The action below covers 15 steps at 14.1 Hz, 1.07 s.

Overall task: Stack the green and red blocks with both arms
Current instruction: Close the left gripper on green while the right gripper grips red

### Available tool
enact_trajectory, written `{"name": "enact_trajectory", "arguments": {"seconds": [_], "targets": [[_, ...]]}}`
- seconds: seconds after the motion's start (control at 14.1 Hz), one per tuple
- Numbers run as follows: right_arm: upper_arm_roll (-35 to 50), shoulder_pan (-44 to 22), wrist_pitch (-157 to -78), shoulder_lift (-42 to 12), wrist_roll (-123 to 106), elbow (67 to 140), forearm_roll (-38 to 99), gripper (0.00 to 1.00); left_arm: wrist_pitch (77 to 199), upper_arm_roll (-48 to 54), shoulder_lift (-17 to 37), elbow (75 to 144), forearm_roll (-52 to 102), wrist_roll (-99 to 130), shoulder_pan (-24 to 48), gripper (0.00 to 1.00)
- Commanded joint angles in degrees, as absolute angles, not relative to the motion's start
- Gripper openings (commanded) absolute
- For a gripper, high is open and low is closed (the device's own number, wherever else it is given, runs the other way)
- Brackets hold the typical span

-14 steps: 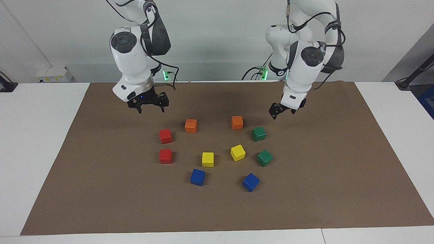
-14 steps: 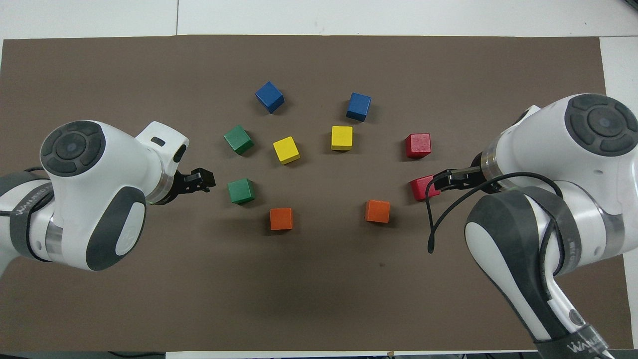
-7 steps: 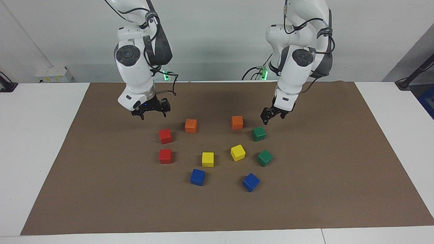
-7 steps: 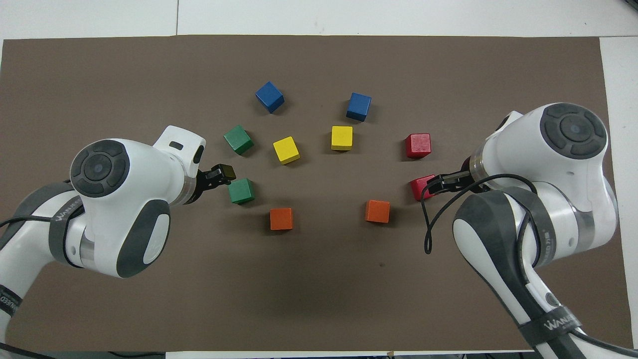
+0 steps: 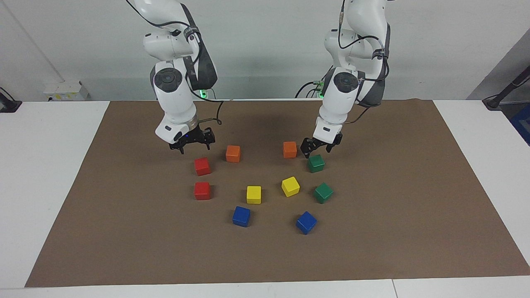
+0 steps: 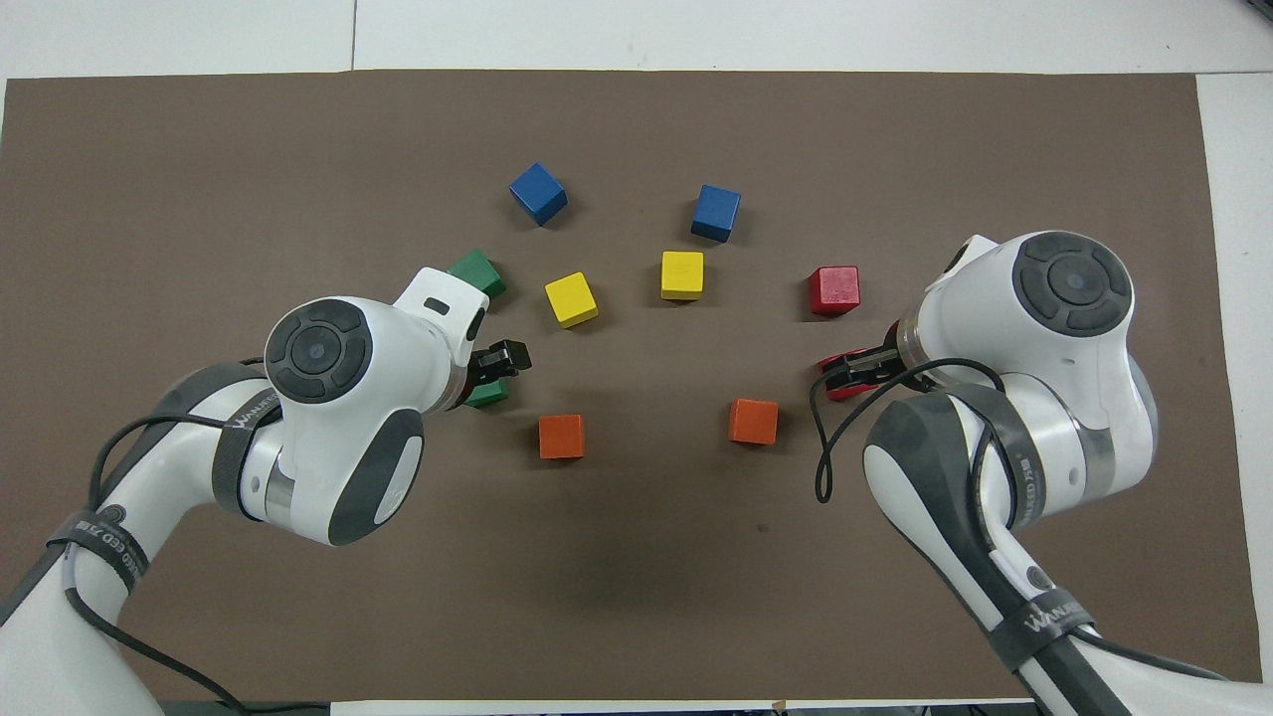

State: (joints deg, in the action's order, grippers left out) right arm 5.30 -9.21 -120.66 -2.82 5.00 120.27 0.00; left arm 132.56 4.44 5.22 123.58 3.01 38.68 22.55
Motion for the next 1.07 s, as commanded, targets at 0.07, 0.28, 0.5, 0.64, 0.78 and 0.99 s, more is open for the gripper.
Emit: {"name": "enact_trajectory", "arguments": {"seconds": [0.07, 0.28, 0.5, 0.64, 0.78, 0.99], "targets": [[5.36, -9.14, -124.71, -3.43, 3.96, 122.78, 0.79, 1.0, 134.74, 3.43, 7.55, 123.57, 3.25, 39.02, 24.69, 1.0], [5.36, -9.23, -126.03, -4.74, 4.04, 122.96, 0.79, 1.0, 134.82, 3.34, 9.22, 123.66, 2.99, 39.11, 24.79, 1.0], [5.36, -9.23, -128.32, -5.27, 3.87, 124.01, 0.79, 1.0, 134.83, 3.25, 10.28, 123.57, 2.81, 39.11, 24.7, 1.0], [5.36, -9.23, -128.5, -5.8, 3.87, 124.28, 0.79, 1.0, 134.47, 3.25, 10.28, 123.57, 2.2, 39.11, 24.61, 1.0], [5.36, -9.23, -130.15, -6.24, 3.87, 124.45, 0.79, 1.0, 134.65, 3.25, 10.28, 123.66, 2.11, 39.02, 23.91, 1.0], [5.36, -9.23, -131.74, -7.55, 4.13, 125.07, 0.79, 1.0, 134.74, 3.25, 10.46, 124.1, 2.2, 39.46, 23.73, 1.0]]}}
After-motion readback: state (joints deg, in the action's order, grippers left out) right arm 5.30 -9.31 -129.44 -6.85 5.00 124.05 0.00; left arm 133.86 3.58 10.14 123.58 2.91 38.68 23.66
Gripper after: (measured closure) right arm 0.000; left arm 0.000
